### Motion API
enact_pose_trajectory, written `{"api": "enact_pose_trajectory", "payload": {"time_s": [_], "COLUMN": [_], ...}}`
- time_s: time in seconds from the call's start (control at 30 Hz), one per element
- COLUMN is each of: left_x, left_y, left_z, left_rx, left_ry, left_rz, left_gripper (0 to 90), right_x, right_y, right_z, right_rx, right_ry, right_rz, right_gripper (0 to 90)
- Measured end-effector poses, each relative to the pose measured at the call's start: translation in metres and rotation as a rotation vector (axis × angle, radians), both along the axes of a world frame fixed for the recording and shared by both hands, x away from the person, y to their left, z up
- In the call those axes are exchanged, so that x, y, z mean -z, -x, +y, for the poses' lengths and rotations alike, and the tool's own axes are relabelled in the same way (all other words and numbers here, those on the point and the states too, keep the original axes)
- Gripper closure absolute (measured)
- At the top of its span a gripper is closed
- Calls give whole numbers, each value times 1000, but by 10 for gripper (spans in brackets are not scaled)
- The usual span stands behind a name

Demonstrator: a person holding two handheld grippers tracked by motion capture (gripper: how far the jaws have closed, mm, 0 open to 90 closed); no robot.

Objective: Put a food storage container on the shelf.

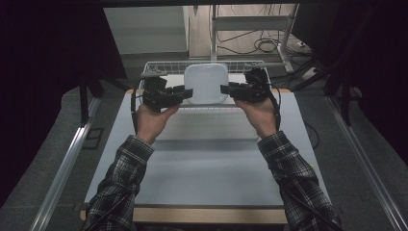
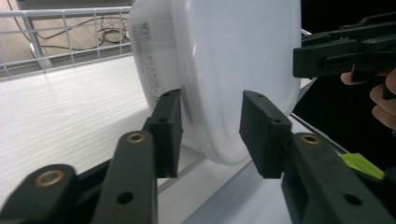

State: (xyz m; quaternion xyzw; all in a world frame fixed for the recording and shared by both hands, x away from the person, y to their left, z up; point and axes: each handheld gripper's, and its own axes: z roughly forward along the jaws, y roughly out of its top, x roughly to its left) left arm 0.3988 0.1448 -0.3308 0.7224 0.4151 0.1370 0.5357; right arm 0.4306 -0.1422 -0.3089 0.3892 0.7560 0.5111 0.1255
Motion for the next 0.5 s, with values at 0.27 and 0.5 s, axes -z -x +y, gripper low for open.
{"api": "enact_pose_trajectory", "payload": {"time_s": [0.27, 0.5], "left_x": [2, 2], "left_y": [-2, -5], "left_z": [-1, 0], "left_rx": [1, -2], "left_ry": [3, 7], "left_rz": [-7, -8], "left_gripper": [507, 479], "right_x": [2, 2], "right_y": [-2, -4], "right_z": [3, 5], "right_rx": [-4, -4], "right_ry": [10, 5], "right_rz": [-8, -13], "right_gripper": [555, 512]}}
